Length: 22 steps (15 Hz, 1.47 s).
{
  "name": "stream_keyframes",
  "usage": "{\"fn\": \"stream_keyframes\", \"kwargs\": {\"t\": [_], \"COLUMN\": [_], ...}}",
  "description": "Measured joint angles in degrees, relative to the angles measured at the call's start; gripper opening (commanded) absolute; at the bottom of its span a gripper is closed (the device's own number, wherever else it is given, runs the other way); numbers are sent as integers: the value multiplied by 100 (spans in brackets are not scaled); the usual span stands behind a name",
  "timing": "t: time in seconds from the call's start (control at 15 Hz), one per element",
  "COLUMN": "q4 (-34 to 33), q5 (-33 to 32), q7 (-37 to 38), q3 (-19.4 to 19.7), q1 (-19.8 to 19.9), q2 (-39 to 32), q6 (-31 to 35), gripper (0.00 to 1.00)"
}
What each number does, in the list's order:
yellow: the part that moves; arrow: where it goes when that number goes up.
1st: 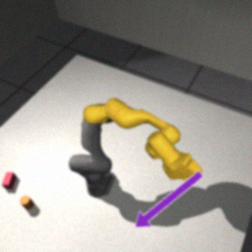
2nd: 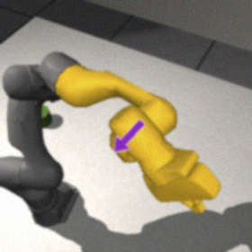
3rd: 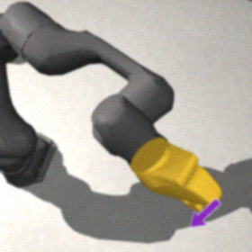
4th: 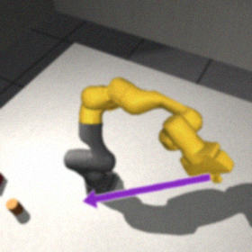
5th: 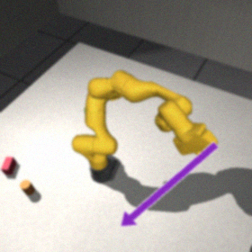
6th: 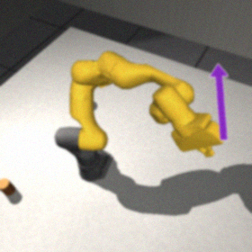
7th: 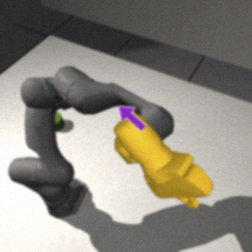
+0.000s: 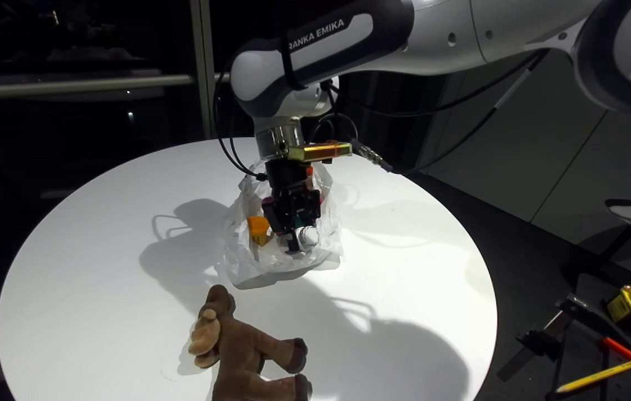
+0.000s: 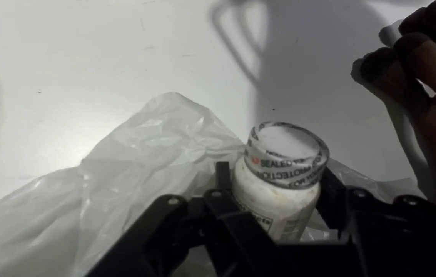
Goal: Pick up all the objects surrounding the plastic and arrange them on the plastic
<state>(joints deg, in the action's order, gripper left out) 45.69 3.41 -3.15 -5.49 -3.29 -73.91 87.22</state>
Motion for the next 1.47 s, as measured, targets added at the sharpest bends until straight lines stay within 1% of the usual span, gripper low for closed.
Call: {"fn": "stream_keyframes", "kwargs": {"t": [0.07, 0.13, 0.33, 0.6, 1.0, 1.47], "q4": [-182, -346, -703, -1091, -1442, -1534], "q5": [0, 0, 0, 0, 0, 6], "q7": [0, 0, 2, 2, 47, 566], "q3": [-1, -1, -1, -1, -44, -59], "q1": [-6, -14, -52, -112, -142, -219], "q2": [-109, -196, -307, -354, -338, -138], "q6": [-60, -116, -248, -320, -319, -346], "gripper": [67, 80, 99, 100, 100, 100]}}
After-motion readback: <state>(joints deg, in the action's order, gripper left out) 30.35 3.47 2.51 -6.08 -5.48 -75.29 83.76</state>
